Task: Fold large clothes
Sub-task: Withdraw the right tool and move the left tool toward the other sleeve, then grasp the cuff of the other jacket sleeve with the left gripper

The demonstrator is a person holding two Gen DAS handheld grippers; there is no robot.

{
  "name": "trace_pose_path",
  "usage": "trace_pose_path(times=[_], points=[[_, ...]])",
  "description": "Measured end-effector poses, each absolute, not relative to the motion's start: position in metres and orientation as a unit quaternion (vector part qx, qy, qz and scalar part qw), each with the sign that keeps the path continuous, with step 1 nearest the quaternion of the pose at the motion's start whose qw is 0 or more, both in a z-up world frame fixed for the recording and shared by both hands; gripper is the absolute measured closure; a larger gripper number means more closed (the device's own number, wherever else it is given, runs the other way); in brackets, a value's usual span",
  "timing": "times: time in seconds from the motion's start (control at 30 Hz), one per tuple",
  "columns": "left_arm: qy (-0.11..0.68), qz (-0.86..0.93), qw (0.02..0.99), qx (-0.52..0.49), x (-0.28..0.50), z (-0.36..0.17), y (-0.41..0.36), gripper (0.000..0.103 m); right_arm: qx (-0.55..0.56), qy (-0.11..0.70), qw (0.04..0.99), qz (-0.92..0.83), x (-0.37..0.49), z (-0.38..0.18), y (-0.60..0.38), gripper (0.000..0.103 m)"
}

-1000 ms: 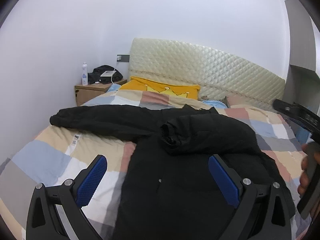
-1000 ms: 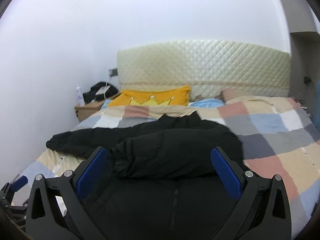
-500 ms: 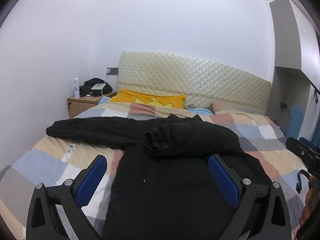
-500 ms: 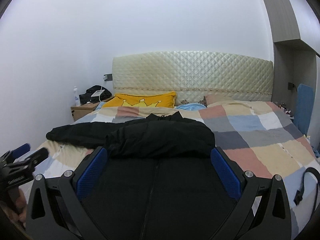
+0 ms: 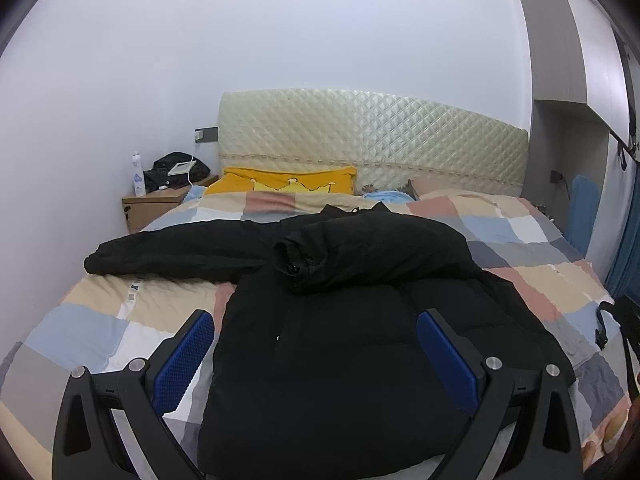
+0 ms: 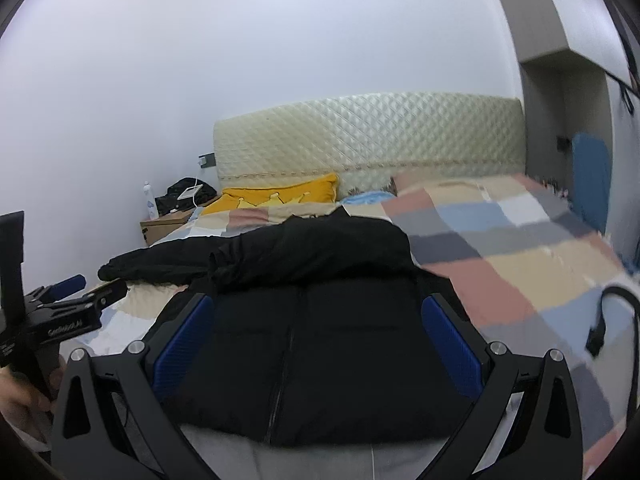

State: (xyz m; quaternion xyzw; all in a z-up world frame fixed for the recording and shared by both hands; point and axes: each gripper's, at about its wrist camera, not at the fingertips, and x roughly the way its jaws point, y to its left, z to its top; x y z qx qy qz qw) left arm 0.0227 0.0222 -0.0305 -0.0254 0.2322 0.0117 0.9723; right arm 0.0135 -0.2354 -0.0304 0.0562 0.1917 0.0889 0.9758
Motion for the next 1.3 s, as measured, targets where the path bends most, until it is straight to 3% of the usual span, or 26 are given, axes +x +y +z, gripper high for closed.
trace_pose_path(times=[0.53, 0.77, 1.3], points=[[0.189, 0.002, 0.981, 0.043, 0.055, 0.039, 0.062, 0.001, 0.061, 0.194, 0.973, 0.105, 0.006, -0.045, -0.230, 0.000], [0.235, 0.008, 0.971, 0.038, 0.108, 0.058, 0.129, 0.001, 0.046, 0.197, 0.975, 0.096, 0.009, -0.050, -0.218, 0.000], [0.343, 0.101, 0.926, -0.120, 0.188, -0.037, 0.369, 0.001, 0.039, 0.226, 0.971, 0.070, 0.023, -0.065, -0.182, 0.000]])
